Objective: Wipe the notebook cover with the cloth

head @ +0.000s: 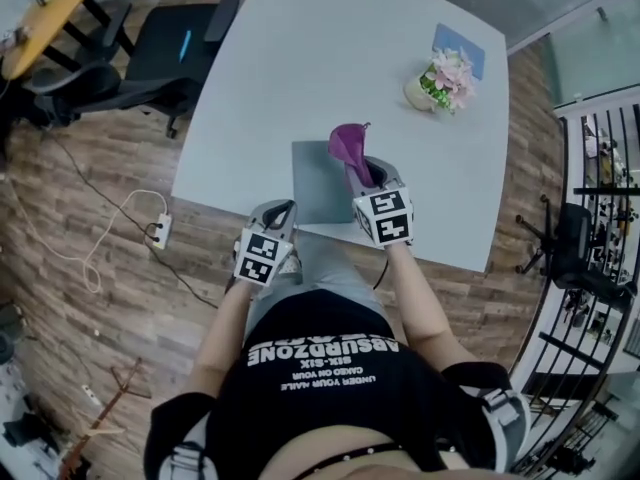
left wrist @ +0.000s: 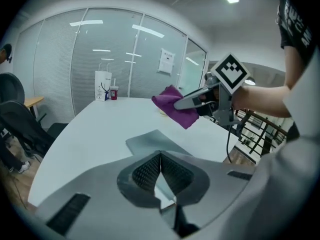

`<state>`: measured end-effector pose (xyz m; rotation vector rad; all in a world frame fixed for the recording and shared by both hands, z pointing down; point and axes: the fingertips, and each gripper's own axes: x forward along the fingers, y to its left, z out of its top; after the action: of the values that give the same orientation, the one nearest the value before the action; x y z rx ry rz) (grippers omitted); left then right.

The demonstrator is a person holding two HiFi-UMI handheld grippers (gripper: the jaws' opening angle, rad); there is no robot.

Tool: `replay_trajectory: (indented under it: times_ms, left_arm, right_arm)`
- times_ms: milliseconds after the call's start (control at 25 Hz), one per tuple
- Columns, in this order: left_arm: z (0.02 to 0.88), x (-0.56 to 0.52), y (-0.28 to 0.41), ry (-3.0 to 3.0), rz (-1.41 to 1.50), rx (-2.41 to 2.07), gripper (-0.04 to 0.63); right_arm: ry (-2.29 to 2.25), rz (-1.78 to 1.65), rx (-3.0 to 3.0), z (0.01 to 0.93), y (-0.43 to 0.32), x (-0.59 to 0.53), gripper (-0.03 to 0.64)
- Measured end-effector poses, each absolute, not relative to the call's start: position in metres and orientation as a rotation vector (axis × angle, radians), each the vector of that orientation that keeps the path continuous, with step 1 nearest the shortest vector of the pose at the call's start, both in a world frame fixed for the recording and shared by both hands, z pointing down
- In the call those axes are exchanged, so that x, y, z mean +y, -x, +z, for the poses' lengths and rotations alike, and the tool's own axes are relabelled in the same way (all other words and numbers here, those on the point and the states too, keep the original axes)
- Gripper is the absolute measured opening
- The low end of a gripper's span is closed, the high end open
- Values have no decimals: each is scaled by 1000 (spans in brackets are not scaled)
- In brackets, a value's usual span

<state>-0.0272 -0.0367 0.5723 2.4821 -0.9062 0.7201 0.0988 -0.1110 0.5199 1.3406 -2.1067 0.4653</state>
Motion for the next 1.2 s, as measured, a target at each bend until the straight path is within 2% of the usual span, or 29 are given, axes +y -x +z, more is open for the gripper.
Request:
replay_trajectory:
  times_ms: [520, 1200]
  left_arm:
    - [646, -49, 10, -2358, 938, -770, 17]
    - [671, -53, 7, -2321, 962, -666, 17]
  right_arm:
    - [-1253, 551, -1946, 600, -121, -164, 83]
    - [-1057, 423, -1932, 652, -119, -178, 83]
